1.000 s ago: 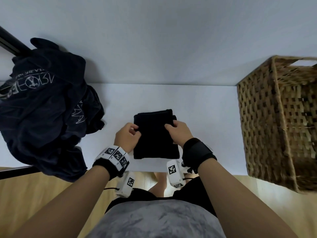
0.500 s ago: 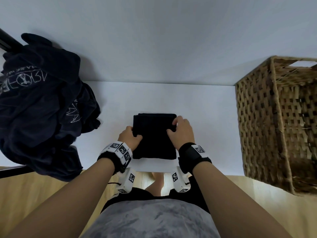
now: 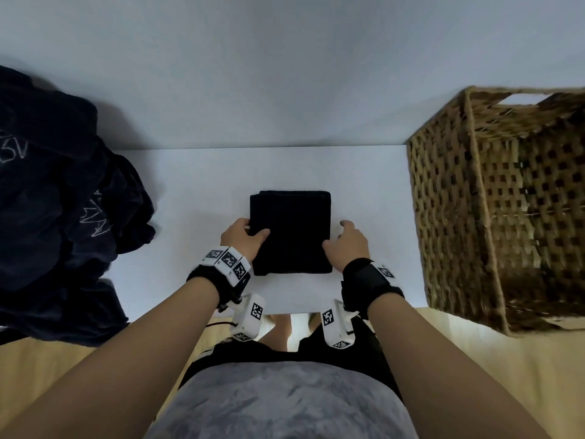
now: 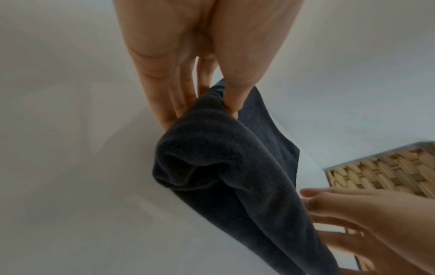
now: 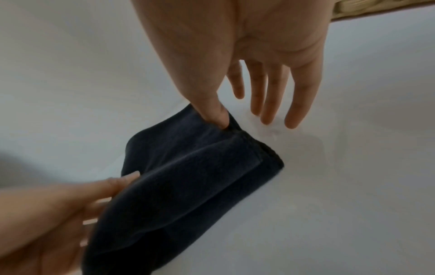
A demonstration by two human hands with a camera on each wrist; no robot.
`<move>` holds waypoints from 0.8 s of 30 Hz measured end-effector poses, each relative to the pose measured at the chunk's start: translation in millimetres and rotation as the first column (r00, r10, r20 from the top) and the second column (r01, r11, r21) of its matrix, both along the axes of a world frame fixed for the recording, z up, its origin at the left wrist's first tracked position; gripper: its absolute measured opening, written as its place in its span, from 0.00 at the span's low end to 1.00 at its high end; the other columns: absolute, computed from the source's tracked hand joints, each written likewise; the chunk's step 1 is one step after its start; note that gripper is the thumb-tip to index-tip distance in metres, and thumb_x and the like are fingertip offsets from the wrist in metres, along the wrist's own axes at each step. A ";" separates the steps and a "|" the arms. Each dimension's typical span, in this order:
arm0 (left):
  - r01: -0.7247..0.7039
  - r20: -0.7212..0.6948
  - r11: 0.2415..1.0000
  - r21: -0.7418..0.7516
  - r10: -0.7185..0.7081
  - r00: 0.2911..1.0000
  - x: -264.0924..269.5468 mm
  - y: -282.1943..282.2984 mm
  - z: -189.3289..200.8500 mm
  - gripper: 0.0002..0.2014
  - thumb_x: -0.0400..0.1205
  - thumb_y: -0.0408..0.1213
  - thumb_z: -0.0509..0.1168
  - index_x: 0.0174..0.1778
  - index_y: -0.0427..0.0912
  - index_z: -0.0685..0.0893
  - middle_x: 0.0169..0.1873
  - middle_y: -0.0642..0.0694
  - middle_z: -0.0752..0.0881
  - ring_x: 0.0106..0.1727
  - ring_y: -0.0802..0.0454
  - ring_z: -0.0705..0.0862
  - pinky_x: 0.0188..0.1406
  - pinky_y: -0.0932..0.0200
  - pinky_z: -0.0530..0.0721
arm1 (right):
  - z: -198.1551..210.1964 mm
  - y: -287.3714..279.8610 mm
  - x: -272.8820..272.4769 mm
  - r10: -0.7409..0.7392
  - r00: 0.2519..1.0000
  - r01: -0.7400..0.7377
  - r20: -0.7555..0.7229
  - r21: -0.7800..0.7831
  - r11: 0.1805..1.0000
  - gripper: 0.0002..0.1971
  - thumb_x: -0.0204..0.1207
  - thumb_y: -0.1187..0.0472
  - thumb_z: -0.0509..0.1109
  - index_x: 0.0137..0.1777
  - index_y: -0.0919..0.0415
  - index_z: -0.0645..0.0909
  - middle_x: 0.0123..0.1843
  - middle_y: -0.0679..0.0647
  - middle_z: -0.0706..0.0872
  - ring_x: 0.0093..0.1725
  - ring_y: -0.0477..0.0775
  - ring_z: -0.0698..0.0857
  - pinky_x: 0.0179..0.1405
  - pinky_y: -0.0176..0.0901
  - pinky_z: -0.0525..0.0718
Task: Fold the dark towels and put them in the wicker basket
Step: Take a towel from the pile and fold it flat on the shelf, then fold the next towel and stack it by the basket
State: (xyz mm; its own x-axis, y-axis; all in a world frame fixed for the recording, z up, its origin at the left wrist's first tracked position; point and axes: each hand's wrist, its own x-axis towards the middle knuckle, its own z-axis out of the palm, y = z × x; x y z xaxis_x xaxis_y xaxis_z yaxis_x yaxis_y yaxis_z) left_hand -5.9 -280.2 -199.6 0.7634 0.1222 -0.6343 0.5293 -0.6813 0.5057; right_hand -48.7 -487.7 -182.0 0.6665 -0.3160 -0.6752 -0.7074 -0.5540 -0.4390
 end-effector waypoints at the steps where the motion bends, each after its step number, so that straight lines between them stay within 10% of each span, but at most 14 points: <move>1: 0.004 0.003 1.000 -0.012 -0.004 1.000 2.1 -9.7 0.2 0.23 0.81 0.49 0.69 0.69 0.42 0.79 0.62 0.44 0.86 0.61 0.46 0.84 0.50 0.64 0.73 | 3.0 -10.9 -3.8 -0.039 0.999 0.040 -0.010 0.020 0.999 0.33 0.80 0.59 0.66 0.83 0.61 0.60 0.75 0.65 0.75 0.73 0.63 0.74 0.70 0.48 0.73; 14: 0.021 0.050 0.990 -0.138 -0.014 0.999 52.9 -145.0 -6.1 0.20 0.83 0.48 0.66 0.67 0.41 0.79 0.61 0.44 0.86 0.61 0.45 0.84 0.52 0.63 0.76 | 22.8 -94.8 -29.5 -0.306 0.946 0.297 0.105 0.092 0.950 0.31 0.81 0.60 0.67 0.83 0.53 0.63 0.78 0.57 0.73 0.74 0.57 0.75 0.74 0.56 0.74; 20: -0.032 0.086 0.993 -0.111 0.041 0.995 70.5 -185.3 -11.2 0.16 0.83 0.45 0.65 0.63 0.41 0.81 0.57 0.44 0.88 0.48 0.53 0.81 0.46 0.65 0.73 | 23.5 -99.0 -30.6 -0.295 0.941 0.279 0.167 0.111 0.954 0.28 0.82 0.62 0.65 0.82 0.56 0.64 0.77 0.56 0.71 0.68 0.51 0.78 0.68 0.45 0.77; 24: -0.087 0.097 0.991 -0.097 0.096 0.991 82.4 -205.2 -13.8 0.16 0.82 0.46 0.66 0.62 0.41 0.81 0.57 0.44 0.88 0.56 0.46 0.85 0.46 0.64 0.72 | 21.2 -98.1 -33.4 -0.261 0.944 0.240 0.205 0.123 0.963 0.20 0.81 0.63 0.66 0.73 0.57 0.73 0.70 0.53 0.72 0.58 0.46 0.80 0.59 0.37 0.78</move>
State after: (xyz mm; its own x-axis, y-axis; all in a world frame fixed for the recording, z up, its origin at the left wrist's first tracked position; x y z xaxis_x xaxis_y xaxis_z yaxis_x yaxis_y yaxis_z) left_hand 76.5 -485.4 -213.4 0.8126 0.1388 -0.5661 0.5300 -0.5801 0.6185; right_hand -82.0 -585.8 -160.8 0.7077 -0.4331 -0.5581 -0.6996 -0.3200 -0.6389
